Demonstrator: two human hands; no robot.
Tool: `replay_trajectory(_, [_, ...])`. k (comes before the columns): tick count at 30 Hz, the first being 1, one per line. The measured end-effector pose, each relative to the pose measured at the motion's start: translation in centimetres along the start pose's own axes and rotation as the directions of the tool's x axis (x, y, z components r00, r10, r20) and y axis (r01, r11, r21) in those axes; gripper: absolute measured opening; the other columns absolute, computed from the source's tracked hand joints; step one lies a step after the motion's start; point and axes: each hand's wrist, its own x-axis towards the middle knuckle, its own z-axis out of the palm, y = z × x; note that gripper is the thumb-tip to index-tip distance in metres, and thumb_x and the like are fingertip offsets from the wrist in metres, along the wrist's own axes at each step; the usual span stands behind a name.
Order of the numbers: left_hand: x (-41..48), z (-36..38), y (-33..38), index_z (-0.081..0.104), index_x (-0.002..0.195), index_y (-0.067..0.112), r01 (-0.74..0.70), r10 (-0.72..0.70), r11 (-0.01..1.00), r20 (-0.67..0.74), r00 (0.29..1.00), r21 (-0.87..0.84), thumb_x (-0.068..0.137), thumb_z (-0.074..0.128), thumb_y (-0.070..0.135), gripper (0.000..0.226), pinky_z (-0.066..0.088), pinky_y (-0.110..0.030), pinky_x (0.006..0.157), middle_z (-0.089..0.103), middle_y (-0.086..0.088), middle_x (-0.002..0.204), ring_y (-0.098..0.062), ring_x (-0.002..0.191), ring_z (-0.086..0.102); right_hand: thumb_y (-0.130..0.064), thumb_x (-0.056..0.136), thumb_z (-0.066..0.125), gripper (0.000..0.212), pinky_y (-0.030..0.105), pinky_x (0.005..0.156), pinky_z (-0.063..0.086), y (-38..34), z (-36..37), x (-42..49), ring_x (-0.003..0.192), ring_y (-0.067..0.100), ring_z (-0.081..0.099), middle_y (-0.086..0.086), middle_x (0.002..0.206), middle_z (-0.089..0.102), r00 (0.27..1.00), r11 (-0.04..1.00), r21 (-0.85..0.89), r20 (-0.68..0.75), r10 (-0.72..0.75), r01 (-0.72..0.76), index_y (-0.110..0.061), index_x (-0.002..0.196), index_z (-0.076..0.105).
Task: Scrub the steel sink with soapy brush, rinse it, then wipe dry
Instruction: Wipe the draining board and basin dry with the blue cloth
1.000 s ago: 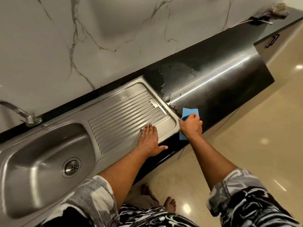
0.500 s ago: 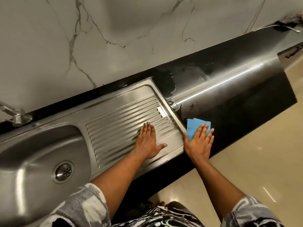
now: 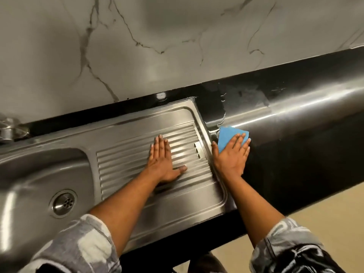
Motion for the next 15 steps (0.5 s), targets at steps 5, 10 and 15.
replay_trajectory(5, [0.0, -0.7, 0.5, -0.046, 0.148, 0.008, 0.015, -0.015, 1.000, 0.073, 0.997, 0.001, 0.084, 0.033, 0.096, 0.135, -0.026, -0.052, 0.124, -0.064, -0.017, 0.144, -0.035, 0.137, -0.057, -0.083, 0.094, 0.009, 0.109, 0.054, 0.127, 0.006, -3.2, -0.7, 4.6, 0.155, 0.046, -0.001, 0.026, 0.168, 0.001, 0.994, 0.994, 0.013, -0.017, -0.108, 0.108, 0.003, 0.161, 0.002])
replay_trajectory(10, [0.1, -0.9, 0.3, -0.049, 0.147, 0.011, -0.001, 0.003, 1.000, 0.098, 0.995, -0.024, 0.076, 0.034, 0.103, 0.143, -0.028, -0.052, 0.122, -0.068, -0.013, 0.140, -0.032, 0.135, -0.060, -0.079, 0.096, 0.007, 0.105, 0.054, 0.127, 0.006, -6.2, -0.5, 8.1, 0.155, 0.045, -0.004, 0.027, 0.168, -0.003, 0.981, 0.980, 0.033, -0.018, -0.193, 0.194, 0.003, 0.160, -0.002])
replay_trajectory(15, [0.1, -1.3, 0.4, -0.049, 0.147, 0.012, 0.014, -0.012, 1.000, 0.126, 0.992, -0.015, 0.071, 0.036, 0.106, 0.148, -0.029, -0.051, 0.121, -0.070, -0.009, 0.139, -0.030, 0.136, -0.060, -0.056, 0.103, 0.019, 0.084, 0.054, 0.127, 0.010, -9.4, -0.3, 10.6, 0.155, 0.044, 0.000, 0.026, 0.168, 0.001, 0.932, 0.932, 0.001, -0.006, -0.363, 0.363, 0.003, 0.161, 0.001])
